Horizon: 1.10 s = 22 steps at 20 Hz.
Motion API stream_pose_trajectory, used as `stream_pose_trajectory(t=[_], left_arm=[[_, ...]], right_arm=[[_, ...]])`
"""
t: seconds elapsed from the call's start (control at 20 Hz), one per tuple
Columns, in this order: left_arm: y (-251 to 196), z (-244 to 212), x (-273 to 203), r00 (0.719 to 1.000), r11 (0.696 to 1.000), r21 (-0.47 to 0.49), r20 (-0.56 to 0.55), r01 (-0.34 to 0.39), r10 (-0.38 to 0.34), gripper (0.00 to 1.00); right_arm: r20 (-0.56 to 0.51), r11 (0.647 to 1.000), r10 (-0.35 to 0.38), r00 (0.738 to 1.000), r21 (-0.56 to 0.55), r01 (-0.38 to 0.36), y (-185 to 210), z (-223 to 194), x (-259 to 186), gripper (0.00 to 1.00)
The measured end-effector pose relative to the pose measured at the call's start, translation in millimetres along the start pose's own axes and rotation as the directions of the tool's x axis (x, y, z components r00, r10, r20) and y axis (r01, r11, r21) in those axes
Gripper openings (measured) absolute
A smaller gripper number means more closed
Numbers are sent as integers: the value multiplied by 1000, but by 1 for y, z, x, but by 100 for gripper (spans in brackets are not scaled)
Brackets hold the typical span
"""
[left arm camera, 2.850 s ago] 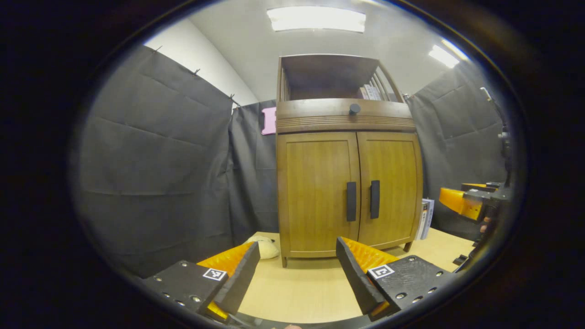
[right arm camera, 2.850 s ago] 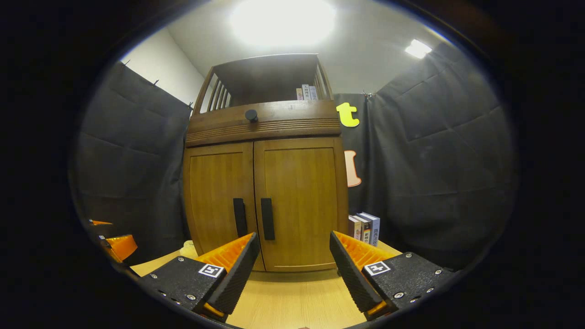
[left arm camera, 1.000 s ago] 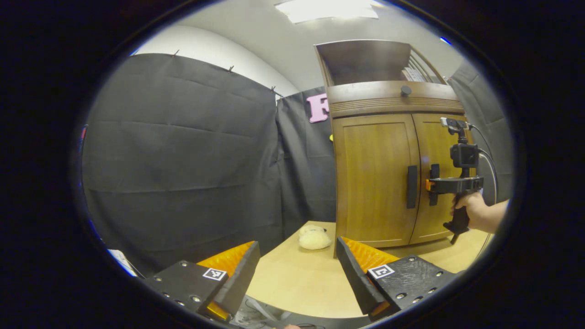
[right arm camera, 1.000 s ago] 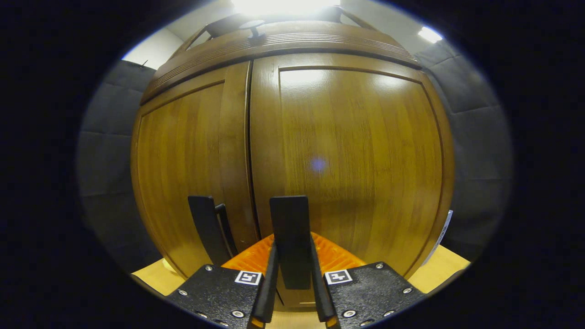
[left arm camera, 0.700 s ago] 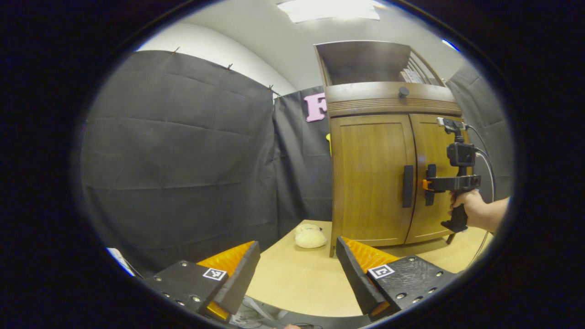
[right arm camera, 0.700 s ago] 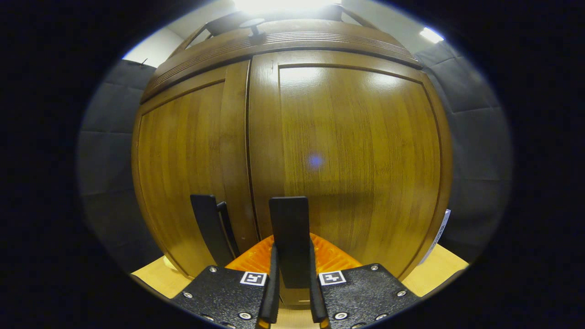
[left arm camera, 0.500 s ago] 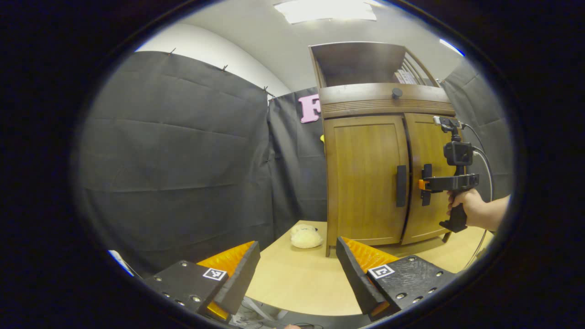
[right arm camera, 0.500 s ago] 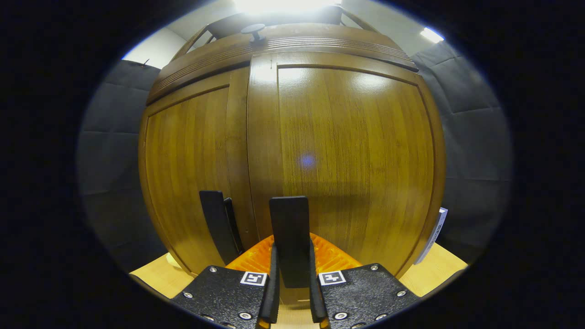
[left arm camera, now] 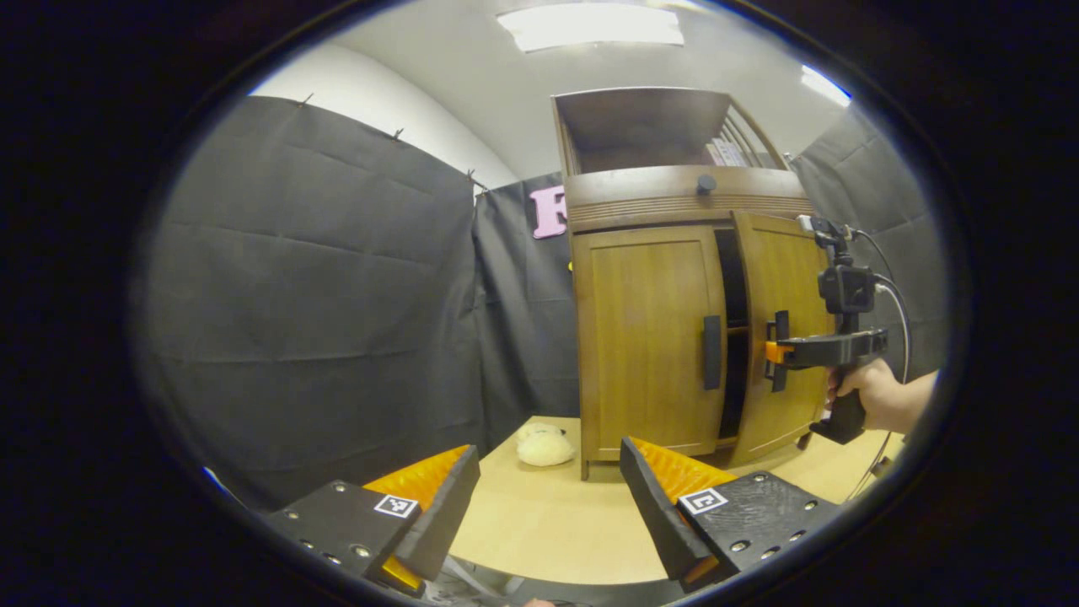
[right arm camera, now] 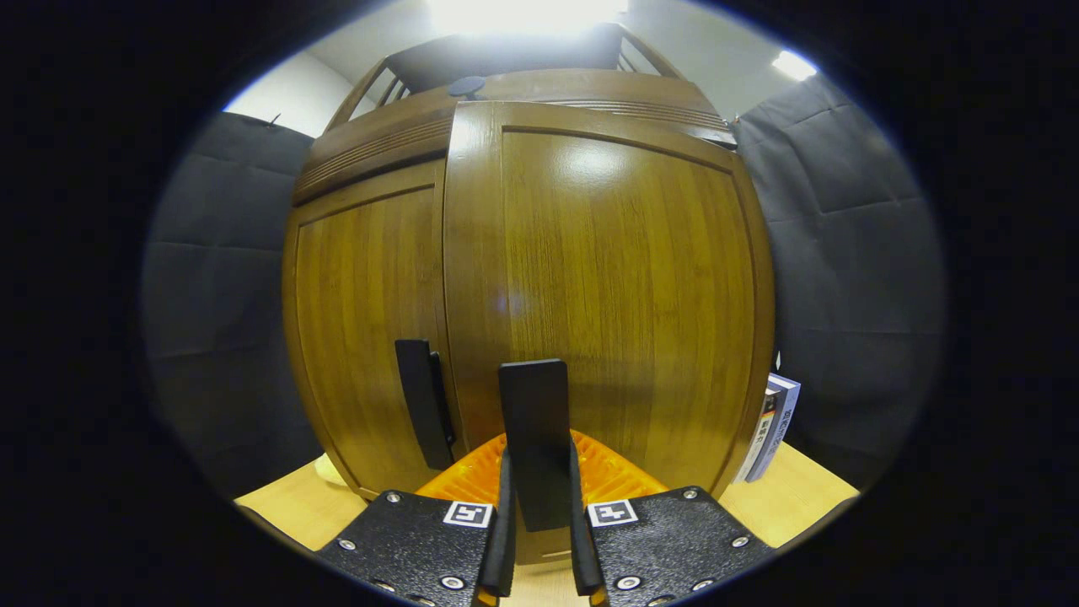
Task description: Open the right door of the double-door shoe cabinet with the right hand, and open the left door with the left hand.
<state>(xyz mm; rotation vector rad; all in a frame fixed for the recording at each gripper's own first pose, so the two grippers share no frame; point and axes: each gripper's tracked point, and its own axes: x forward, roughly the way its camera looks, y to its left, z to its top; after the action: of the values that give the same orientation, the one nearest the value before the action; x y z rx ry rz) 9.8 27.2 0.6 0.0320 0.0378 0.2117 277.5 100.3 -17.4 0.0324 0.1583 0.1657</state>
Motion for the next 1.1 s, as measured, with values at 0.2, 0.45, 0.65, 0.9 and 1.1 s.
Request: stream_pose_trajectory(t=[0.2,0.45,0.65,0.9,1.1], left_arm=[[-2,2,-1,1000,1000,4,13,25,-25,96],[-6,5,-2,998,999,8,24,53,-53,100],[-9,7,-1,996,996,9,36,86,-86,96],[-12,7,4,991,992,7,43,125,-125,96],[-14,9,4,987,988,7,45,156,-156,100]], right_arm=[[-5,1000,-5,1000,9,5,-4,10,-4,27],[-3,1000,-8,1000,10,8,-8,21,-9,27],[-6,1000,-13,1000,26,13,-13,28,-6,27],[11,999,-32,999,36,32,-20,29,-15,26],[13,999,-40,999,38,39,-23,28,-23,26]])
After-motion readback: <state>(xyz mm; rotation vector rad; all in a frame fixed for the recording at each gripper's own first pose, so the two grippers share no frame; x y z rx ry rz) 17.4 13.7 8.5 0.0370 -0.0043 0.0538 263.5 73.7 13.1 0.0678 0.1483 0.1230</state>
